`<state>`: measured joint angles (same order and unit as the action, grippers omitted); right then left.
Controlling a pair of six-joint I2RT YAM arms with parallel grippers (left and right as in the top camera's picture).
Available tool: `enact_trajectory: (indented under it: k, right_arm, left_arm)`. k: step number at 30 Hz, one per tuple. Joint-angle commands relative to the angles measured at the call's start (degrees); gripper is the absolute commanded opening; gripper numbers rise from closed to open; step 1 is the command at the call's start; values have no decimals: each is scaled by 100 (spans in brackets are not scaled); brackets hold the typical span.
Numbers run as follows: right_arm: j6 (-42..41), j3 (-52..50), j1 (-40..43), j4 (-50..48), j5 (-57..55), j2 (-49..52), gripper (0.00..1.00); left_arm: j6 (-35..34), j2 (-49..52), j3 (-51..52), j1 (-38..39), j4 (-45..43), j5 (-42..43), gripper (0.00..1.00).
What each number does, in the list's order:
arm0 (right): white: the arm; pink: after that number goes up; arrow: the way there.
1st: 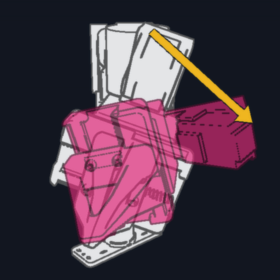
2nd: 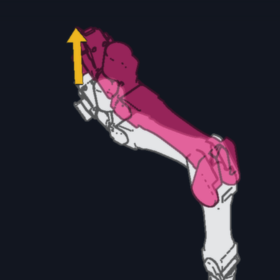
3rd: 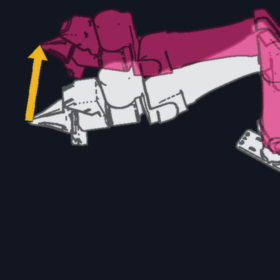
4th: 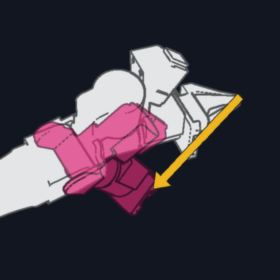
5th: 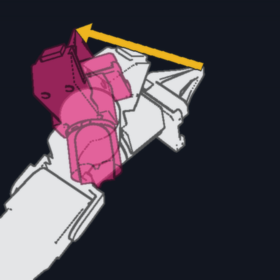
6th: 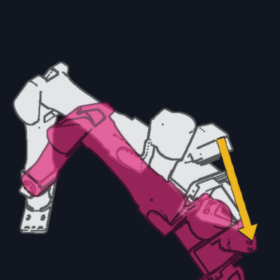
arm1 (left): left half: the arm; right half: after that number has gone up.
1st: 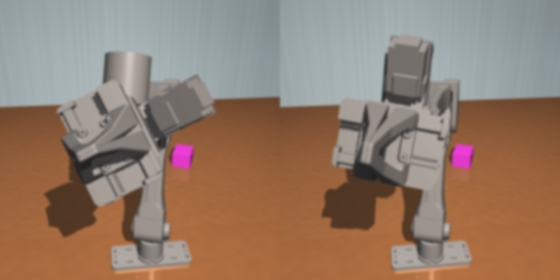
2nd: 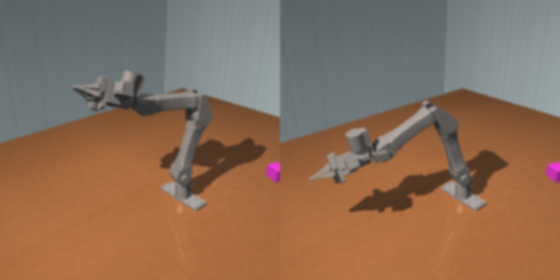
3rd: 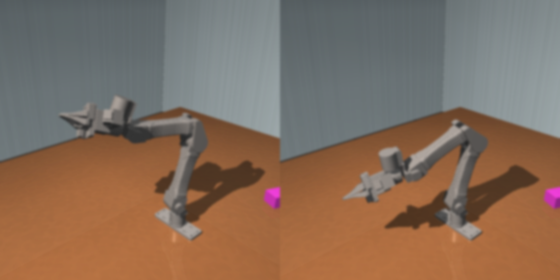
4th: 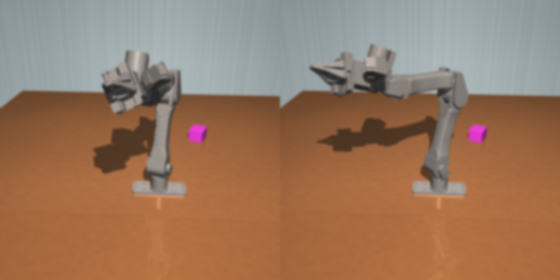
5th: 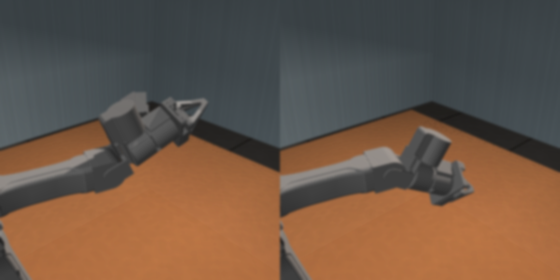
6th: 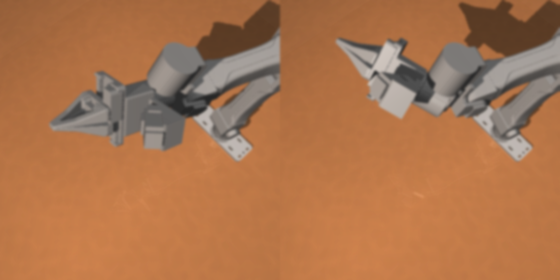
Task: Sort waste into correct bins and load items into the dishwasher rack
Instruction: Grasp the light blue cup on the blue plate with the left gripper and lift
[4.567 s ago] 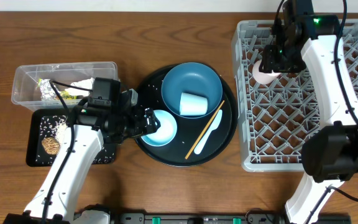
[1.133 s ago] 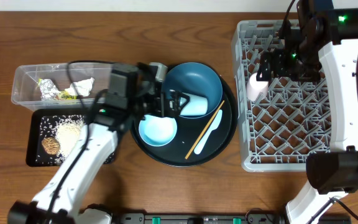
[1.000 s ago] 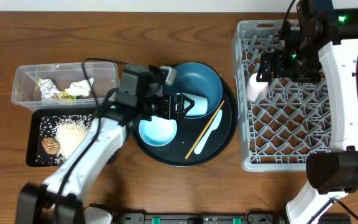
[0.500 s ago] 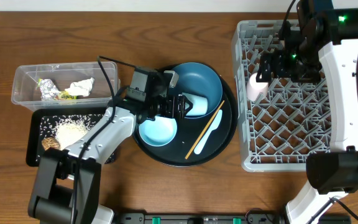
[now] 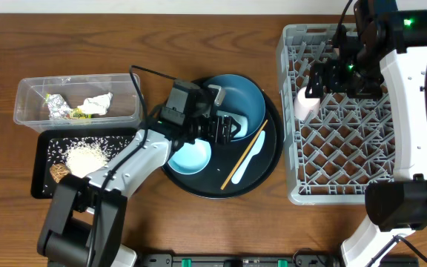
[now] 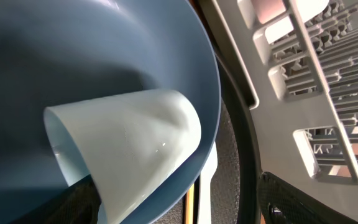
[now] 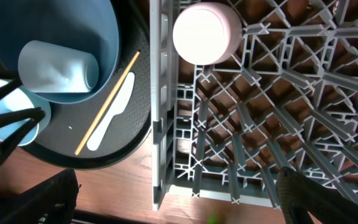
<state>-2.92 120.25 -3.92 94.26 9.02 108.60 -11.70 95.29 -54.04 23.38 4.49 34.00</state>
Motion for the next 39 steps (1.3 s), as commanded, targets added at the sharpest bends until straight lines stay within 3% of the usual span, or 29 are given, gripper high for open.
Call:
enact_trajectory:
  k: [1,5,12,16,20,25,29,39]
  right_arm:
    - [39,79,52,4,24,-50,96]
    - [39,79,52,4,24,-50,96]
    - [39,79,52,2,24,-50,96]
    - [39,79,52,4,24,-50,96]
    - [39,79,52,7,24,-50,96]
    - [39,79,52,28,24,-50,96]
    - [39,79,52,50,24,-50,96]
    - [46,79,52,52,129,-50,98]
  left_arm:
    - [114,212,-39,17,15,-192,80]
    - [114,439,-42,17,9,-190,79]
    - [-122,446,-42,17,-278,-188,61]
    - [-363,424,-42,17,-446,-181,55]
    - [-361,415,-42,17,-468,-164,31]
    - [-361,415,-42,17,-461,-164,29]
    - [-361,402,-42,17,-466,-164,6]
    - [-361,-564,-68,4,-616,-168,6]
